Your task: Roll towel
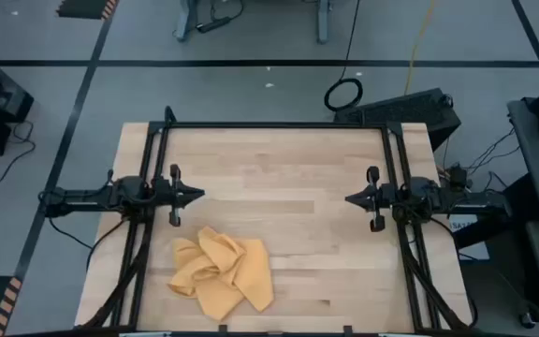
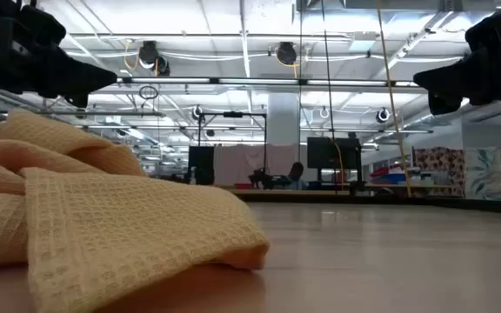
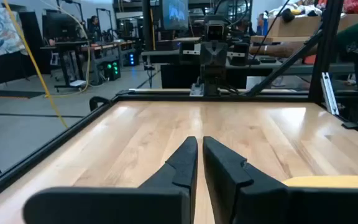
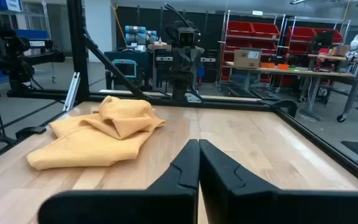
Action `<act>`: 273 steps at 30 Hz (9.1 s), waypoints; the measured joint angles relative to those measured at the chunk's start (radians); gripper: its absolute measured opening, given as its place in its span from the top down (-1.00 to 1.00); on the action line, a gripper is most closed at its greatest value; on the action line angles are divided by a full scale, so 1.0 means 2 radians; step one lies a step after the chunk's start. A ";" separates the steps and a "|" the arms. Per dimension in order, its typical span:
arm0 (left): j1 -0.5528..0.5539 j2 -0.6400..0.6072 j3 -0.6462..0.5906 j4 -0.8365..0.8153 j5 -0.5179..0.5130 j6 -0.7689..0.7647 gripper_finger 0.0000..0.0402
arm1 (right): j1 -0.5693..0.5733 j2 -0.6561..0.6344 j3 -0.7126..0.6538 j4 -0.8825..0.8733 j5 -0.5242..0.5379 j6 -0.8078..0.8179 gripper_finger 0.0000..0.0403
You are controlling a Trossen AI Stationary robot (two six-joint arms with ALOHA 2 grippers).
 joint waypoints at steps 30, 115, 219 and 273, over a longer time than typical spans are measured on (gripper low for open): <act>0.000 0.000 0.000 0.000 0.000 0.000 0.83 | 0.000 0.000 0.000 0.000 0.000 0.000 1.00; 0.000 0.000 0.000 0.001 -0.006 0.000 0.83 | 0.000 0.348 0.450 -0.175 -0.002 0.066 1.00; -0.201 0.655 0.268 0.185 -0.068 -0.077 0.83 | 0.297 0.957 0.632 -0.013 0.276 -0.043 0.98; -0.257 0.749 0.346 0.376 -0.303 0.040 0.18 | 0.240 0.819 0.633 -0.058 0.459 0.000 0.99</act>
